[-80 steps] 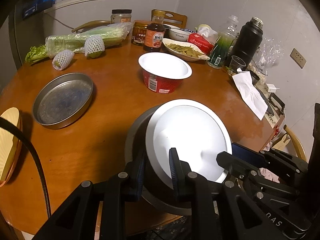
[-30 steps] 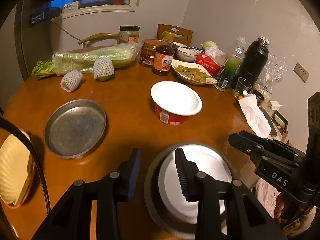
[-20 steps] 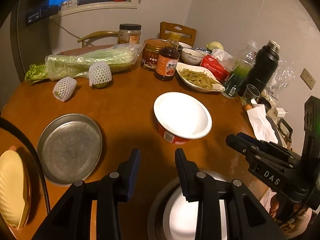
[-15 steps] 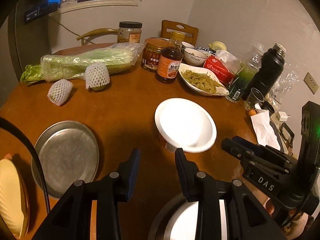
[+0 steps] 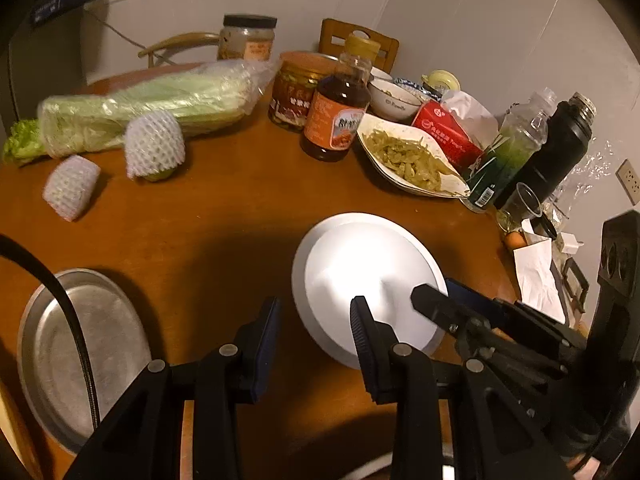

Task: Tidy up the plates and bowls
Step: 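Open the right gripper and reach toward the second red noodle cup, then grasp the second noodle cup's white lid rim with the right gripper and lift, then carry the second noodle cup over the steel bowl and lower it in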

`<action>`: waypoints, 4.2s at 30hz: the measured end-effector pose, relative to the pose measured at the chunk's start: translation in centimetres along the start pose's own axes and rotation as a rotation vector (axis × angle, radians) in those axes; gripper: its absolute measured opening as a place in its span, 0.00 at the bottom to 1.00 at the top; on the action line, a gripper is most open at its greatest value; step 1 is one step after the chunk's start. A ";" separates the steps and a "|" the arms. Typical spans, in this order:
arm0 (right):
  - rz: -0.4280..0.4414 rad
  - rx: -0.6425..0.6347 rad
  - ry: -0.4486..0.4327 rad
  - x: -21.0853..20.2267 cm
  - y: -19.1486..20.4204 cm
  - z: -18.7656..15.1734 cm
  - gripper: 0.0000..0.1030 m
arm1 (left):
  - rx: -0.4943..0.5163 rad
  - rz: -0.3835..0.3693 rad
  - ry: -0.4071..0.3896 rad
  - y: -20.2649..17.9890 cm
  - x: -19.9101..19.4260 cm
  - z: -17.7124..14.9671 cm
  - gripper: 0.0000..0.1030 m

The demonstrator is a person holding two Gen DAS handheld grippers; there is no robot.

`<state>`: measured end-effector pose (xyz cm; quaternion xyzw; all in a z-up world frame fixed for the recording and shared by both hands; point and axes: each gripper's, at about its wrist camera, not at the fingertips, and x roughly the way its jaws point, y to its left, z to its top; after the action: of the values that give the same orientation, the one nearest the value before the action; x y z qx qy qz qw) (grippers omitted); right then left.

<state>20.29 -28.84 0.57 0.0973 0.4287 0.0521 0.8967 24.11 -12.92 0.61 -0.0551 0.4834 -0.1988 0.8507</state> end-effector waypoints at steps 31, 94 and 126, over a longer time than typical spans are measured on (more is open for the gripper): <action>0.034 -0.105 -0.097 -7.3 4.5 -2.5 0.21 | 0.064 0.011 -0.112 -1.8 -8.1 -3.9 0.34; 0.065 -0.144 -0.038 -12.1 4.9 -12.9 0.22 | 0.118 0.004 -0.023 -3.5 -10.3 -13.6 0.34; 0.044 -0.120 -0.004 -11.0 4.8 -12.8 0.22 | 0.132 0.007 -0.026 -3.1 -10.8 -14.1 0.35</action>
<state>3.35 -24.44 2.15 0.0527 0.4208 0.0972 0.9004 6.39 -10.09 2.69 0.0004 0.4583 -0.2264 0.8595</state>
